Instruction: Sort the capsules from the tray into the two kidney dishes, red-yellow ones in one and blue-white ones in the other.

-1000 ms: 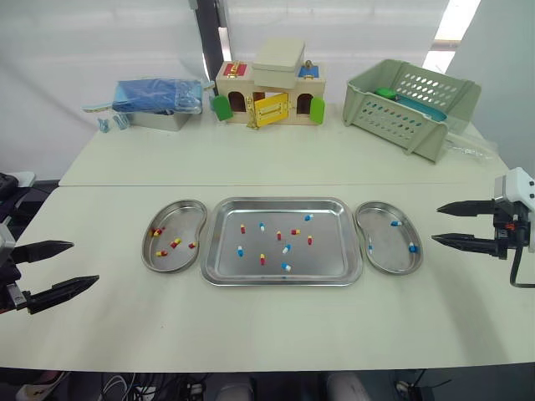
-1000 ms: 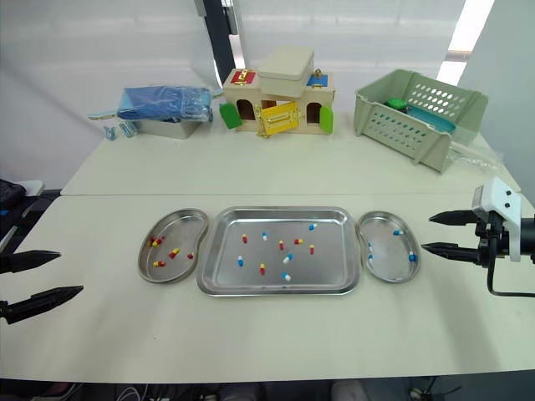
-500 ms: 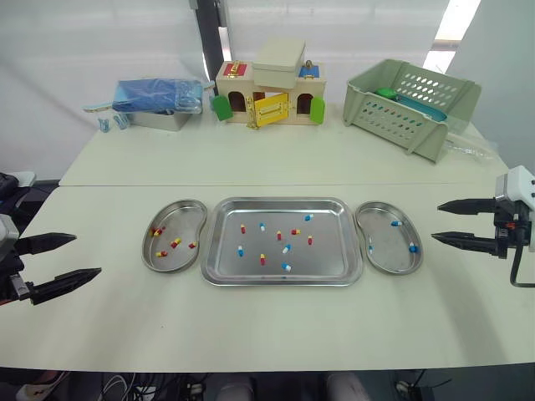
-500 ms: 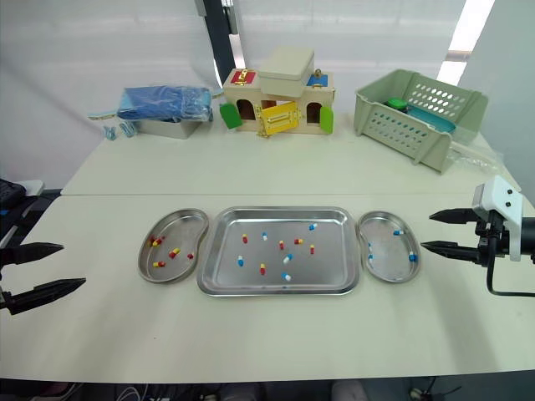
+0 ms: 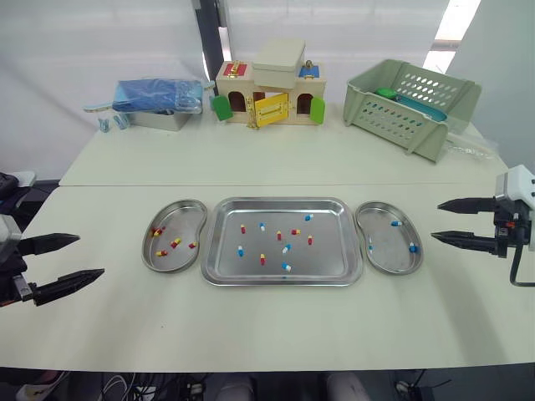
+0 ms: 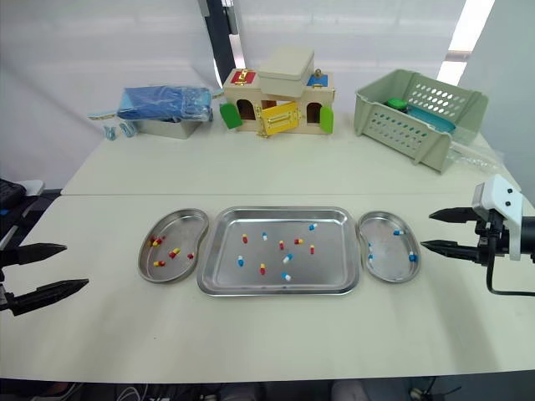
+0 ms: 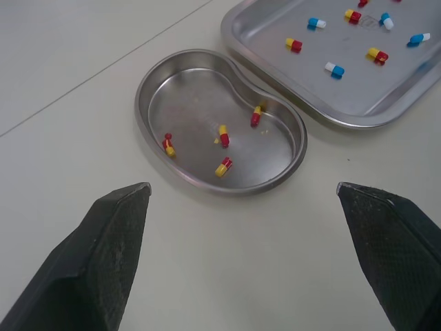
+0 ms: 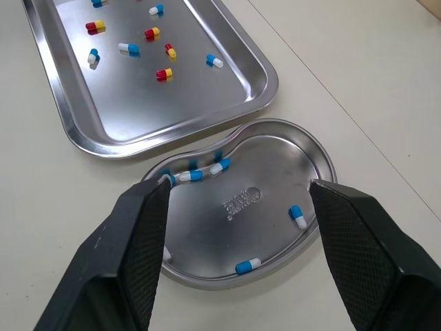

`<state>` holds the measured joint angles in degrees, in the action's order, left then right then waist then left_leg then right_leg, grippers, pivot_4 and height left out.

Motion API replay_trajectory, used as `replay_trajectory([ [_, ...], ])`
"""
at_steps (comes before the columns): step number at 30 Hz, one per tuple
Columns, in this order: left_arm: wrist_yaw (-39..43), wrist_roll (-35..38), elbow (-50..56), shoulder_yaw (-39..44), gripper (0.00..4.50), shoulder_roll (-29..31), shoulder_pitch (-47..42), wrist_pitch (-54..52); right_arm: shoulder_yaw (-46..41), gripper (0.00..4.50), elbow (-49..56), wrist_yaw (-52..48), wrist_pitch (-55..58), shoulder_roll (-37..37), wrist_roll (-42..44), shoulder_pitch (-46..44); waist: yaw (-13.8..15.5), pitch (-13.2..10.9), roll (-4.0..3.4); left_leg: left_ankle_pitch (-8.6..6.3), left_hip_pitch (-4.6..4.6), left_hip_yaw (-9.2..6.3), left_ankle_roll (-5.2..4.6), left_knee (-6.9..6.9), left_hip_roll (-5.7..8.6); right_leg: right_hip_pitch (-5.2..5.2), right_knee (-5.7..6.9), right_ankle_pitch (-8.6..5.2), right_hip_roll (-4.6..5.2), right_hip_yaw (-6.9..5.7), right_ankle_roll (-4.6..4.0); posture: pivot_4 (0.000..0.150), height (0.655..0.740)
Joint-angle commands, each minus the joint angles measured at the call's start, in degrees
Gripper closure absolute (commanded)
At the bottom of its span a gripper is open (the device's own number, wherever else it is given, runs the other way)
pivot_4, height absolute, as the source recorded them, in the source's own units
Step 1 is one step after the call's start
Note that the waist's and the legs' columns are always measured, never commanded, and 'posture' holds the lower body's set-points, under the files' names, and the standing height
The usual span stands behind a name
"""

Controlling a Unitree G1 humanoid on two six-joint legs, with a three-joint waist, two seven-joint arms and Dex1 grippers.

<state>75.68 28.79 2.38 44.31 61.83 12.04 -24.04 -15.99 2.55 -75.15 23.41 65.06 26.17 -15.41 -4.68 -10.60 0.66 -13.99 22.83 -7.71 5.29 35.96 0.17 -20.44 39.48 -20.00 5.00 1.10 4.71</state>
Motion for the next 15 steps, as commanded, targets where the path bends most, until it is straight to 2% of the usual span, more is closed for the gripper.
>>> replay_trajectory([
  [1,0.38,2.06,3.83,-1.73,0.00,1.65,-2.32,-1.00,-4.65,1.13,6.25,1.12,2.41,0.06,3.35,2.14,0.05,0.00,0.00,0.00,0.01,-0.01,0.00,0.00,0.00,0.00,0.00,0.00,0.00,-0.01,0.00,0.150,0.7400],
  [6,1.34,2.58,4.01,-6.21,0.00,3.18,-6.86,-1.27,-10.75,1.13,15.91,4.24,7.57,-1.26,7.18,8.25,0.32,0.00,0.01,0.00,0.01,-0.01,0.00,0.01,0.01,0.03,-0.02,0.00,0.00,-0.02,0.00,0.150,0.7400],
  [11,2.71,1.22,-0.34,-14.76,0.00,4.53,-16.04,0.78,-19.01,1.13,24.92,6.14,12.04,-3.66,9.96,17.49,1.24,0.00,0.02,0.00,0.02,-0.04,0.00,0.01,0.01,0.04,-0.01,0.00,-0.02,-0.06,0.00,0.150,0.7400],
  [15,3.47,0.63,-3.62,-19.53,0.00,4.66,-21.89,1.69,-20.97,1.13,28.73,9.15,14.08,-4.52,11.92,18.50,1.10,0.00,0.02,0.00,-0.02,-0.01,0.00,0.03,0.01,0.06,0.00,0.00,-0.02,-0.04,0.00,0.150,0.7400],
])
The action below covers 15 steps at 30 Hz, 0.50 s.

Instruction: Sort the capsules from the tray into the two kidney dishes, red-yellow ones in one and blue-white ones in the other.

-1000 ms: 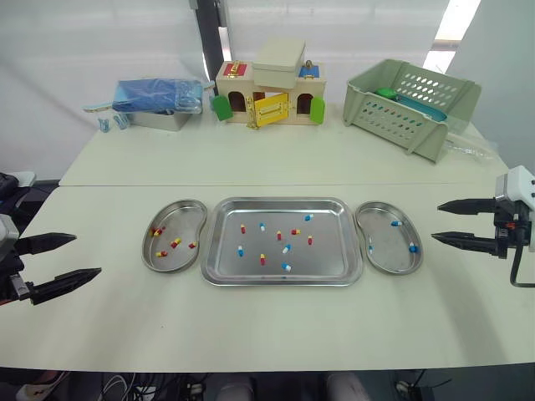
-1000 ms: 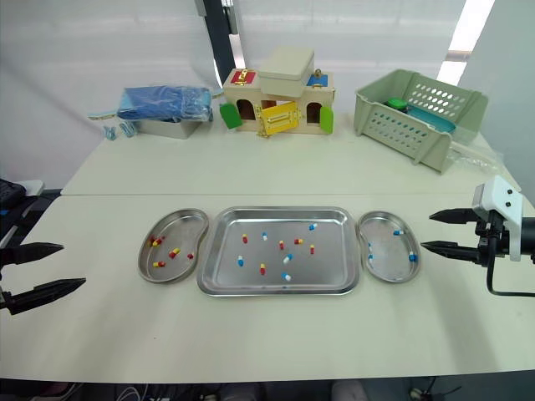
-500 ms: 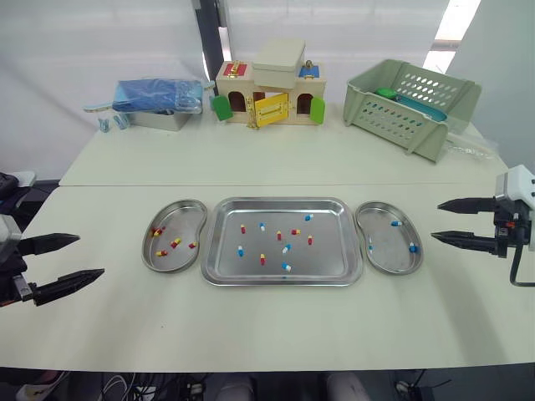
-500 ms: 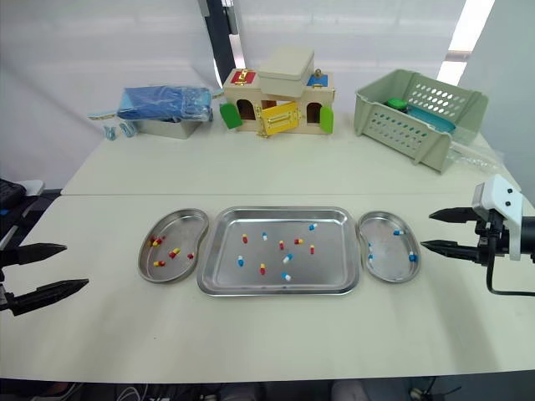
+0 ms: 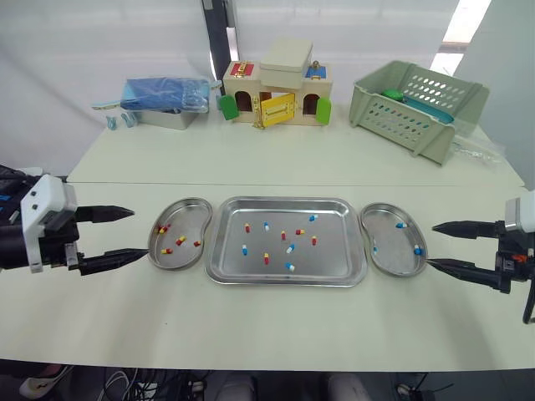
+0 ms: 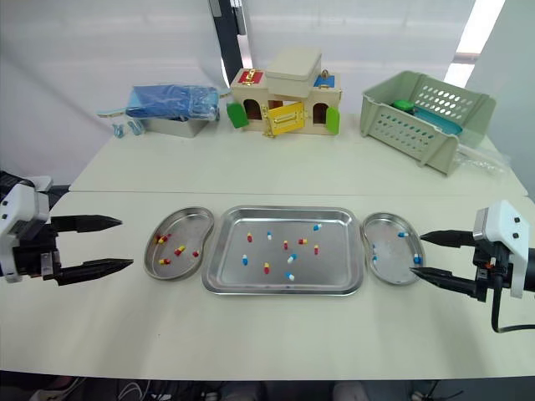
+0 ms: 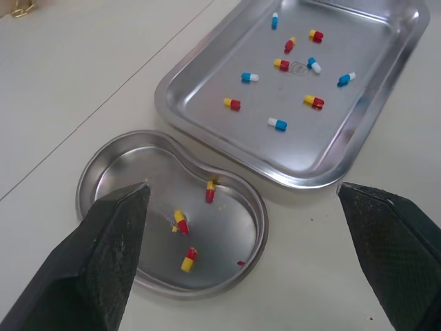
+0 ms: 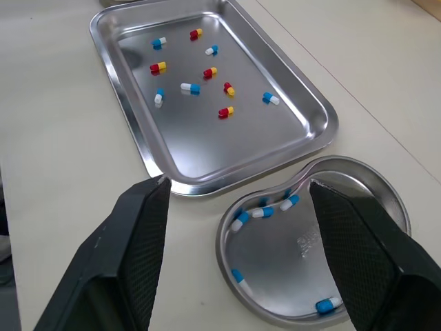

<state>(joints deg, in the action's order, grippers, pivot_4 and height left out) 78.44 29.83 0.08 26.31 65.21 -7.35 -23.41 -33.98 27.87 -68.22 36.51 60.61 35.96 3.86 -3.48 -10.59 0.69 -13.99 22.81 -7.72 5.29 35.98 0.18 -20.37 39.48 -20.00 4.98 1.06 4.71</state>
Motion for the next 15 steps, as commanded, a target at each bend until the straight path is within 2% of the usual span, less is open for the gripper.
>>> replay_trajectory([
  [1,0.61,-0.53,-1.44,-2.33,0.00,1.00,-3.24,1.22,-2.74,1.13,3.91,3.19,1.40,-0.08,2.87,-1.69,-0.18,0.00,0.00,0.00,0.00,0.00,0.00,-0.01,0.00,0.00,0.00,0.00,-0.01,0.00,0.00,0.150,0.7400],
  [7,-0.79,1.12,3.61,-0.10,0.00,-0.71,-0.37,-0.80,3.91,1.13,2.42,4.92,1.26,1.66,4.56,-9.31,-0.47,-0.01,0.01,0.00,0.01,-0.03,0.00,0.00,-0.04,0.00,-0.01,0.00,-0.02,-0.02,0.00,0.150,0.7400],
  [11,-2.31,3.79,8.94,6.46,0.00,-1.94,4.84,-4.24,10.42,1.13,-1.74,3.34,-0.65,2.26,3.27,-15.46,-0.71,-0.04,0.07,0.00,0.02,-0.04,0.00,0.00,-0.03,0.01,-0.02,0.00,-0.02,-0.02,0.00,0.150,0.7400],
  [15,-3.40,7.54,16.81,17.15,0.00,-4.57,12.78,-9.82,20.97,1.13,-7.52,0.21,-3.94,0.69,0.43,-24.64,-1.30,-0.04,0.07,0.00,0.02,-0.03,0.00,0.00,-0.05,0.01,-0.04,0.00,-0.02,-0.01,0.00,0.150,0.7400],
])
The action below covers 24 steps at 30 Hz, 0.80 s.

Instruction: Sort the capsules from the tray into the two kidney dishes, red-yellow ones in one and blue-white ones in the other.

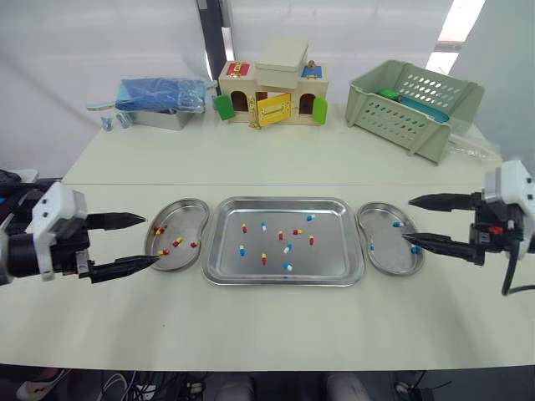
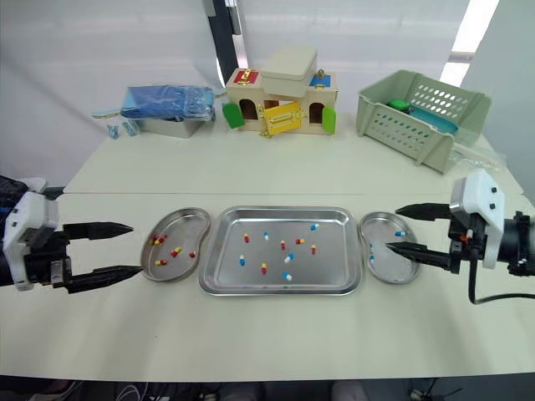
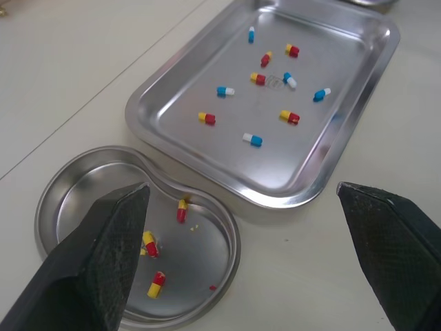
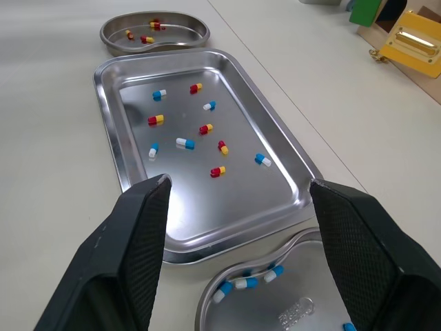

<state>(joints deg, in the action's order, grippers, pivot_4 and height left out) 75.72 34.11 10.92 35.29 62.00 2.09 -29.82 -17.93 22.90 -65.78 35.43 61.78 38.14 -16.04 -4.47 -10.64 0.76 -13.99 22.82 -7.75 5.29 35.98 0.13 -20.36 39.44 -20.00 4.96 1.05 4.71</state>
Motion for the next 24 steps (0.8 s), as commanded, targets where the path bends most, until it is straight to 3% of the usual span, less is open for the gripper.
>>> replay_trajectory([
  [1,-1.02,4.26,8.06,10.44,0.00,-2.16,5.22,-4.76,7.08,1.13,-3.72,-3.04,-3.35,-1.13,-2.26,-6.71,-0.38,0.00,0.00,0.00,-0.01,0.01,0.00,0.00,0.00,0.00,-0.01,0.00,0.00,0.01,0.00,0.150,0.7400],
  [12,-2.69,8.53,22.14,27.75,0.00,-9.48,22.54,-10.87,21.18,1.13,-13.81,-11.31,-9.01,-7.47,-8.88,-19.65,0.10,0.00,0.00,0.00,-0.01,-0.05,0.01,0.01,-0.01,0.04,-0.08,0.00,0.01,-0.05,-0.01,0.150,0.7400],
  [18,-4.33,9.08,23.95,28.72,0.00,-11.55,25.72,-9.96,24.67,1.13,-14.81,-11.19,-9.69,-11.41,-11.67,-22.65,0.35,0.00,0.00,-0.01,-0.02,-0.04,0.01,0.00,-0.01,0.06,-0.11,0.00,0.01,-0.04,-0.01,0.150,0.7400],
  [24,-4.56,6.30,21.49,25.61,0.00,-11.82,27.12,-6.09,31.49,1.13,-18.69,-7.31,-8.13,-21.43,-16.48,-29.90,-0.26,0.00,0.00,0.00,-0.05,-0.05,0.02,-0.03,-0.04,0.04,-0.09,0.00,-0.02,-0.05,-0.01,0.150,0.7400],
])
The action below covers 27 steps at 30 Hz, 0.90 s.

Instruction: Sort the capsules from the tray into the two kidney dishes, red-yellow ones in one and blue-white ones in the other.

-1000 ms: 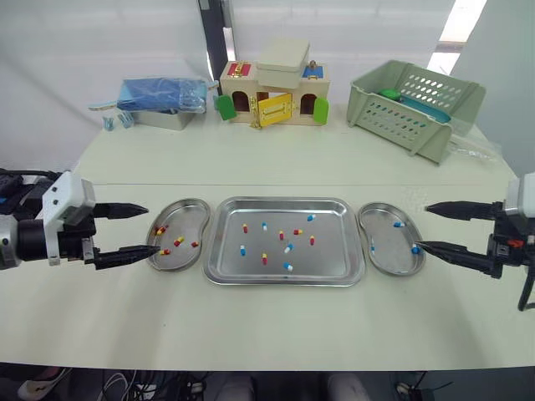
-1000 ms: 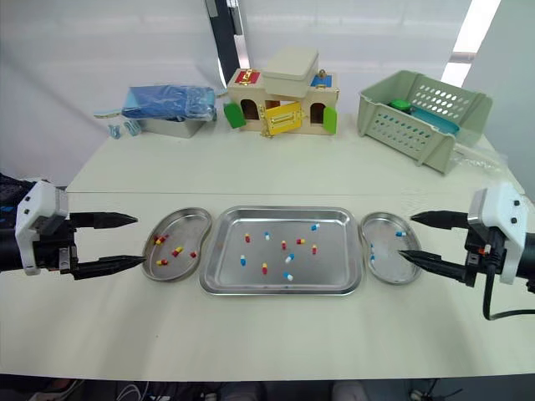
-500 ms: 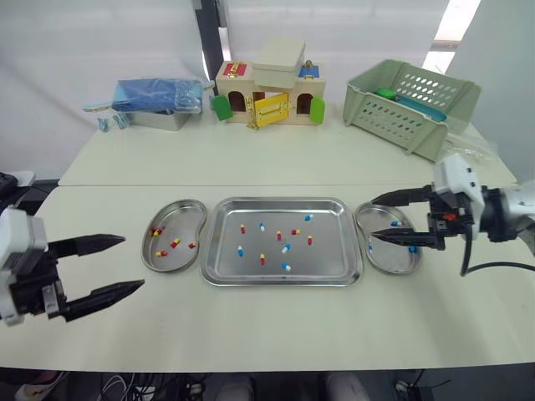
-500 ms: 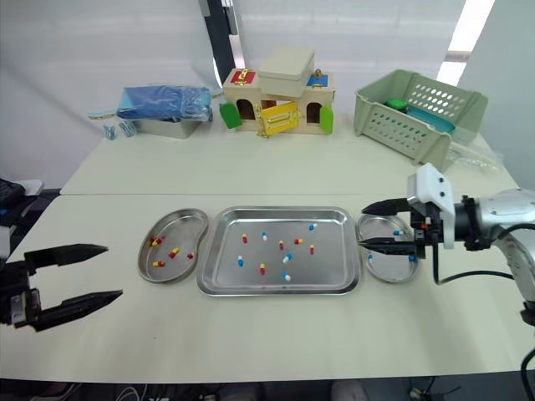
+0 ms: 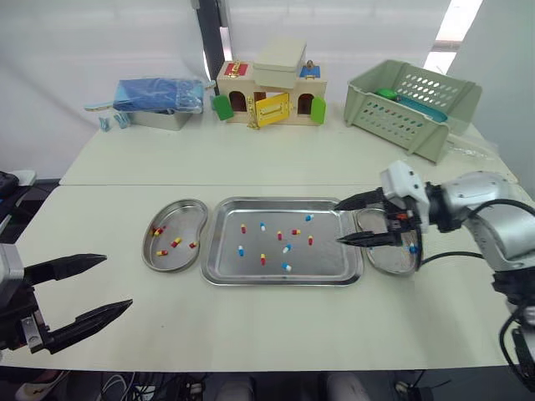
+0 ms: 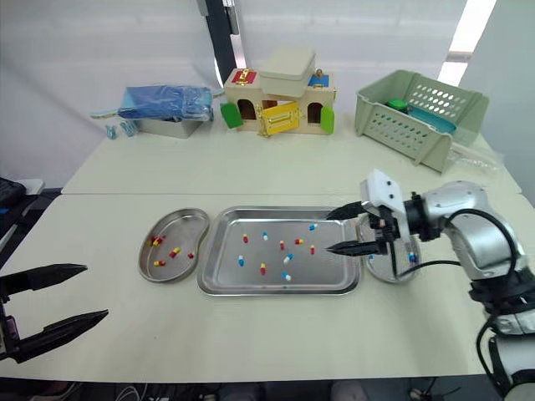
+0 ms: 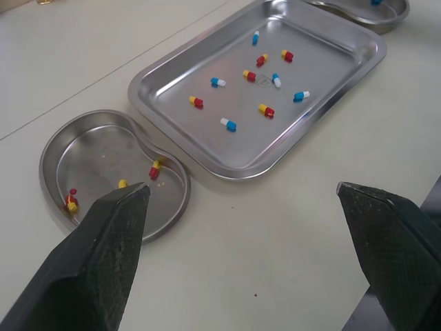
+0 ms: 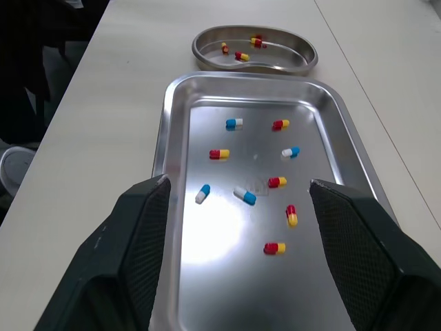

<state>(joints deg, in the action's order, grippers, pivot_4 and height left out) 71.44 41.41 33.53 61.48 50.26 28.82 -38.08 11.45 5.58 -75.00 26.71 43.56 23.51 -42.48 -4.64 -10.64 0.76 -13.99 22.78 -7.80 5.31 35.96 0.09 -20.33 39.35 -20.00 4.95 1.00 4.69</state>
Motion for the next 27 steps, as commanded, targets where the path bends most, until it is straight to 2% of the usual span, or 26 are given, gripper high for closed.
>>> replay_trajectory([
  [1,-0.56,-1.07,-1.64,-1.21,0.00,0.17,-0.11,2.59,3.62,1.13,-2.74,3.00,0.87,-5.26,-3.28,-4.90,-0.09,0.00,0.00,0.00,-0.03,0.00,0.00,0.00,0.00,0.02,0.01,0.00,0.00,0.01,0.00,0.150,0.7400],
  [8,-1.35,-1.86,-4.96,-4.48,0.00,1.94,-3.24,4.68,15.32,1.13,-9.40,9.40,5.10,-17.88,-14.11,-13.71,-0.21,0.01,0.01,0.06,0.02,-0.04,0.10,0.00,0.00,-0.08,0.06,0.00,-0.01,0.00,0.00,0.150,0.7400],
  [13,-1.68,-2.51,-5.03,-5.95,0.00,1.91,-3.56,5.61,19.39,1.13,-15.13,14.49,9.03,-25.79,-19.10,-16.66,-0.26,0.04,0.06,0.09,0.02,-0.06,0.17,-0.01,0.00,-0.12,0.09,0.00,-0.01,0.00,0.00,0.150,0.7400],
  [20,-2.60,-2.29,-3.86,-6.25,0.00,1.46,-3.15,5.57,21.81,1.13,-19.60,20.27,10.26,-32.53,-23.50,-15.24,-0.37,0.04,0.06,0.08,0.03,-0.04,0.15,-0.02,0.00,-0.19,0.15,0.00,-0.01,0.02,-0.01,0.150,0.7400],
  [27,-3.35,-1.98,-3.02,-5.97,0.00,1.23,-2.46,5.33,22.61,1.13,-20.73,22.70,10.79,-35.60,-25.48,-12.13,-0.38,0.04,0.06,0.07,0.03,-0.03,0.13,-0.02,0.00,-0.21,0.17,0.00,-0.01,0.03,-0.01,0.150,0.7400],
])
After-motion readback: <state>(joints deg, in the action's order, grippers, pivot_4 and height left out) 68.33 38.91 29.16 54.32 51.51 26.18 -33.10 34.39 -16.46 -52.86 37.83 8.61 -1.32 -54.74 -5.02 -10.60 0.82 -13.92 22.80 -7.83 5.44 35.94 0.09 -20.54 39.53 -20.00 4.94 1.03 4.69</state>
